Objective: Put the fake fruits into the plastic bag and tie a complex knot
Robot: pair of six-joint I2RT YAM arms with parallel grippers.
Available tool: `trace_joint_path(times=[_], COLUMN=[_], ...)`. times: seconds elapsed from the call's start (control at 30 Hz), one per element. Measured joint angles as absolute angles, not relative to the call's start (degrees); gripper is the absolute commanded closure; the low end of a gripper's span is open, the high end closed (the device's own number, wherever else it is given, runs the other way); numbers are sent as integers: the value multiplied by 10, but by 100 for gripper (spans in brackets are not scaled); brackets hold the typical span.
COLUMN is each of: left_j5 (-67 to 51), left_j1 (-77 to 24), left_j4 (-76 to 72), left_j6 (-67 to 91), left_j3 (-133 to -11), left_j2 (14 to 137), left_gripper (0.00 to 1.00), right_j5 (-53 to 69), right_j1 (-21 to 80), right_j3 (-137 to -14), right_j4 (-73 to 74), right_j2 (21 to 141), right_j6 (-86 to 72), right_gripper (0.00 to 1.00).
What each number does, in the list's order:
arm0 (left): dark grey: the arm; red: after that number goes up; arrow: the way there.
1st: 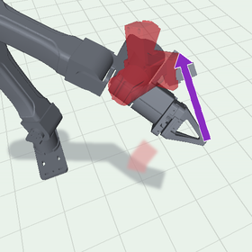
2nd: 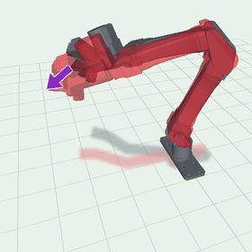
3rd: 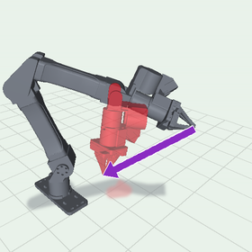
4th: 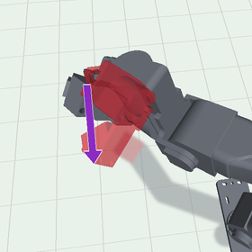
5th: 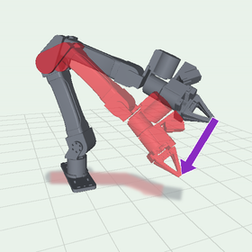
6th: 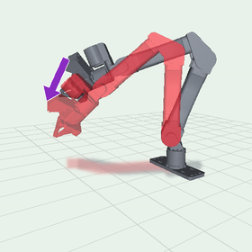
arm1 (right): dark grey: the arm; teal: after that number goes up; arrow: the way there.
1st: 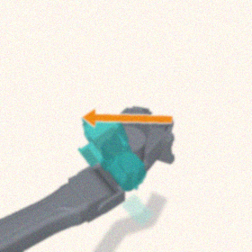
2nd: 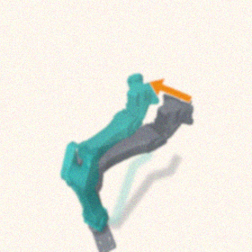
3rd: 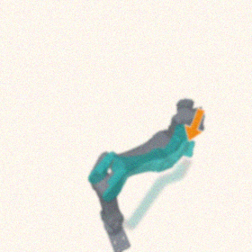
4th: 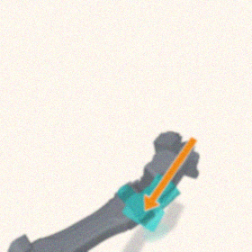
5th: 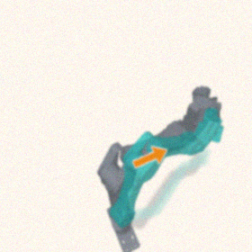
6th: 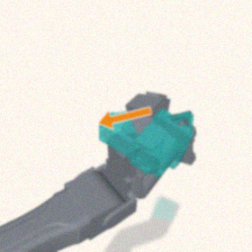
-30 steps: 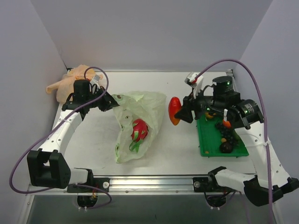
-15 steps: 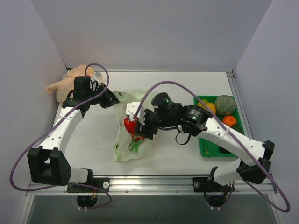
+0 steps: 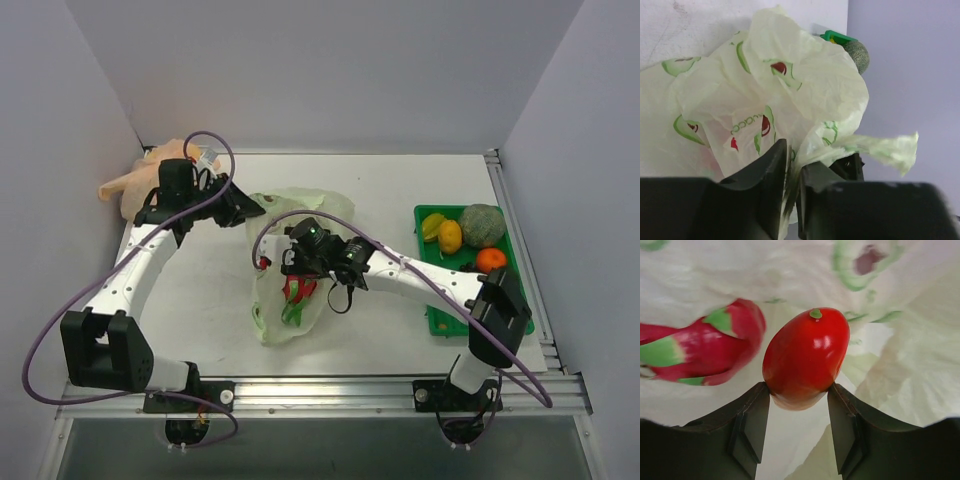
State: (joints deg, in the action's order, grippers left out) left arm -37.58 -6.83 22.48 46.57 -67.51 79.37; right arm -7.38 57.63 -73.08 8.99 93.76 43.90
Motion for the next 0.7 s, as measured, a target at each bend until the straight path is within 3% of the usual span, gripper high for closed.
trace_joint_path(times=[0.13,0.17,0.3,0.43,0.7], left_j5=[-375,-375,-375,-377,-409], left_j1=[-67,-67,-57,-35,-30], left_j4=[225,227,238,249,279], left_j6=[455,450,429,411,370], left_j3=[-678,-678,-674,-632,-566], left_j2=[803,803,794,735,640], left_gripper=[47,37,12,3,2], right_j5=[-118,-126,-138,-133,-119], right_j1=[555,550,528,505,491], right_j3=[-732,-735,-759,-771,-786], right_j4=[53,47,29,23,25], right_j2=[951,953,972,985,992], right_j6=[442,440,427,403,371], right_gripper=[73,73,73,71,54])
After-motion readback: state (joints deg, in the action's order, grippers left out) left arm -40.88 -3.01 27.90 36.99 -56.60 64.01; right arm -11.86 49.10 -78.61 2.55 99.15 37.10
